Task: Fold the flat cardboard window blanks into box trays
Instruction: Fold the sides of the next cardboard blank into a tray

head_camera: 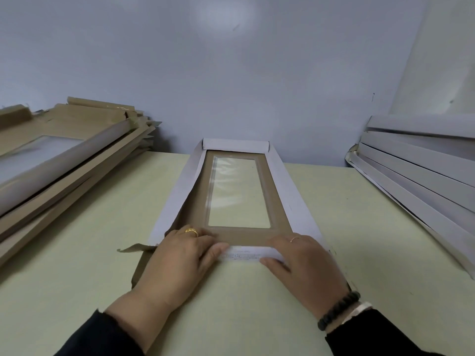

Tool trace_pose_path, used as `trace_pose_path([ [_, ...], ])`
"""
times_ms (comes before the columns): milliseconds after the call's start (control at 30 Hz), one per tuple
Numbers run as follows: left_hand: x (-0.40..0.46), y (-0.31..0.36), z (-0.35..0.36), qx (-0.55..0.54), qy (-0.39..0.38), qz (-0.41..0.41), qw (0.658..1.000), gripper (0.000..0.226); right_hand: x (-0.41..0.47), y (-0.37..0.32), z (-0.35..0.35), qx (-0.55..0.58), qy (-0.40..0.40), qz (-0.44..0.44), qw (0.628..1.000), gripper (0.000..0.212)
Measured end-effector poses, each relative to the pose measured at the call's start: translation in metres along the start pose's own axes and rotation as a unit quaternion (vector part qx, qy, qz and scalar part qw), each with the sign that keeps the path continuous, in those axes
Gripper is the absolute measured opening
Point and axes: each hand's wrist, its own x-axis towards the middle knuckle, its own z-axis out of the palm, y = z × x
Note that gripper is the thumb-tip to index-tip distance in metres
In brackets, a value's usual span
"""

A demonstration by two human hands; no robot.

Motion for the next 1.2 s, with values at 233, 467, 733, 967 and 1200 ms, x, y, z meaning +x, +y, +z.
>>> trace_pose_path([
  [233, -0.009, 0.002, -0.003, -0.016, -0.061, -0.008, 0.998, 0.028, -0.004, -0.002, 0.003, 0.010, -0.032, 0.011, 0.999, 0.052],
  [467, -0.006, 0.002, 0.005, 0.026, -0.058, -0.003, 0.998, 0.035, -0.001, 0.001, 0.010, 0.036, -0.132, 0.014, 0.991, 0.054],
  [733, -0.012, 0.017, -0.013, -0.005, 0.047, 0.128, 0.991, 0.034, 0.002, -0.009, -0.004, 0.039, -0.060, -0.018, 0.997, 0.023],
  [967, -0.016, -0.014, -0.048, -0.158, 0.277, -0.052, 0.946, 0.024, -0.005, -0.016, -0.033, 0.020, -0.086, -0.043, 0.995, 0.024],
  [1200, -0.030, -0.076, -0.039, -0.255, -0.028, -0.084, 0.963, 0.065, -0.016, -0.017, -0.038, 0.077, -0.226, -0.100, 0.966, 0.015],
])
